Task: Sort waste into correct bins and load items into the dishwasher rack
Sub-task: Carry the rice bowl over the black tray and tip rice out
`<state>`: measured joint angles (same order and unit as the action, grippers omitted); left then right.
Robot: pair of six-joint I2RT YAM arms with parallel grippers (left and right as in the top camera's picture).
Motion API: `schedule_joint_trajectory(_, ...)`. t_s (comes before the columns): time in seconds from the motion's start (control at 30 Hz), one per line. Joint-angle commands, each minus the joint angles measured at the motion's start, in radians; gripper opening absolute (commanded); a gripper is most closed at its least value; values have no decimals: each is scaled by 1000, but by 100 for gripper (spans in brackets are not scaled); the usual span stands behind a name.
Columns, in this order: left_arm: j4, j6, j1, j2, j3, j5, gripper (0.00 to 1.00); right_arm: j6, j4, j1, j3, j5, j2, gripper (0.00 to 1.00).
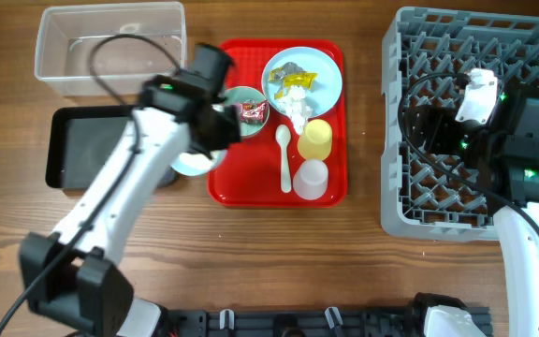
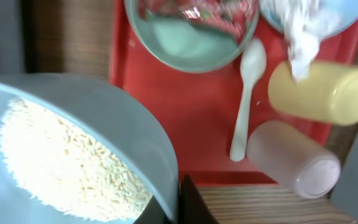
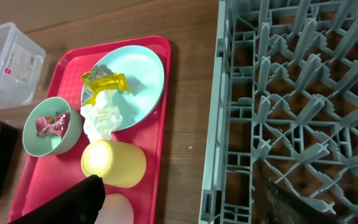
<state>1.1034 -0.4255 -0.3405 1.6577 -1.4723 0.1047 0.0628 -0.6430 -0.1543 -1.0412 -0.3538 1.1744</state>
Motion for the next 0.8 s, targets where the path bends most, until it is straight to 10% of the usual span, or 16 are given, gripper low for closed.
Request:
schedule_joint_trajectory(0.0, 4, 110, 173, -35, -19, 181, 4, -11, 2, -4, -13, 17, 5, 80)
schedule_joint_trajectory(0.33, 55, 447, 682, -2, -18, 706, 4, -11, 3, -4, -13, 17, 5, 80)
schedule_joint_trajectory(0.77, 87, 791, 851, 281, -16, 1029, 4, -11, 2, -4, -13, 17, 5, 80)
